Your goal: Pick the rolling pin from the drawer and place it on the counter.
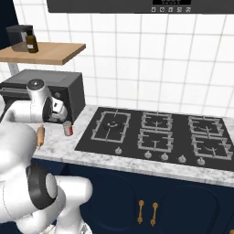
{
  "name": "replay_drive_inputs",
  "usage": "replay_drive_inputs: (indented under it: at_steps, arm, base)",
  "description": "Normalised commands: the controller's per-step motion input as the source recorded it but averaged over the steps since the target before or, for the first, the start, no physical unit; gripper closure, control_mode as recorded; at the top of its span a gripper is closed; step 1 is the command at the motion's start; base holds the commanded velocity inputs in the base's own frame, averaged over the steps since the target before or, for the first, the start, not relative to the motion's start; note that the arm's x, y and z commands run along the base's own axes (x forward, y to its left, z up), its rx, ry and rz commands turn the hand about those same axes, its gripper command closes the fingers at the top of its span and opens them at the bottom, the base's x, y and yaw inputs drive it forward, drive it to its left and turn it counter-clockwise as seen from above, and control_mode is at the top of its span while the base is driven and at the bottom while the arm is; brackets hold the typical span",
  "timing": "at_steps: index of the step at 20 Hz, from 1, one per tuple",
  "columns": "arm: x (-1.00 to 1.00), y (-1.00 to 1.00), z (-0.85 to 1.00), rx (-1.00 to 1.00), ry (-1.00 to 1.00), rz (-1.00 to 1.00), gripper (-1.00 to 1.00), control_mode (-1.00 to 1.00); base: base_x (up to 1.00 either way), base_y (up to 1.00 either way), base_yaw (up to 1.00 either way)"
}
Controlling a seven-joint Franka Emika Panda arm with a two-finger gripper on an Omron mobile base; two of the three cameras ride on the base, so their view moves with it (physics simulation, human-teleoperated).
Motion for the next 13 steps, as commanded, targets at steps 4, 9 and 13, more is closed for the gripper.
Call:
replay_drive_inputs:
  at_steps: [4, 9, 13]
  arm:
    - [-0.93, -0.99, 0.2, 0.0, 0.0, 0.0, -1.0, -1.0]
    - [-0.96, -0.8, 0.0, -0.08, 0.0, 0.0, -1.0, -1.0]
    - [-0.6, -0.67, 0.29, -0.06, 0.09, -0.01, -1.0, -1.0]
  base:
    - [0.0, 0.0, 0.0]
    - [0.0, 0.0, 0.0]
    - [0.0, 0.0, 0.0]
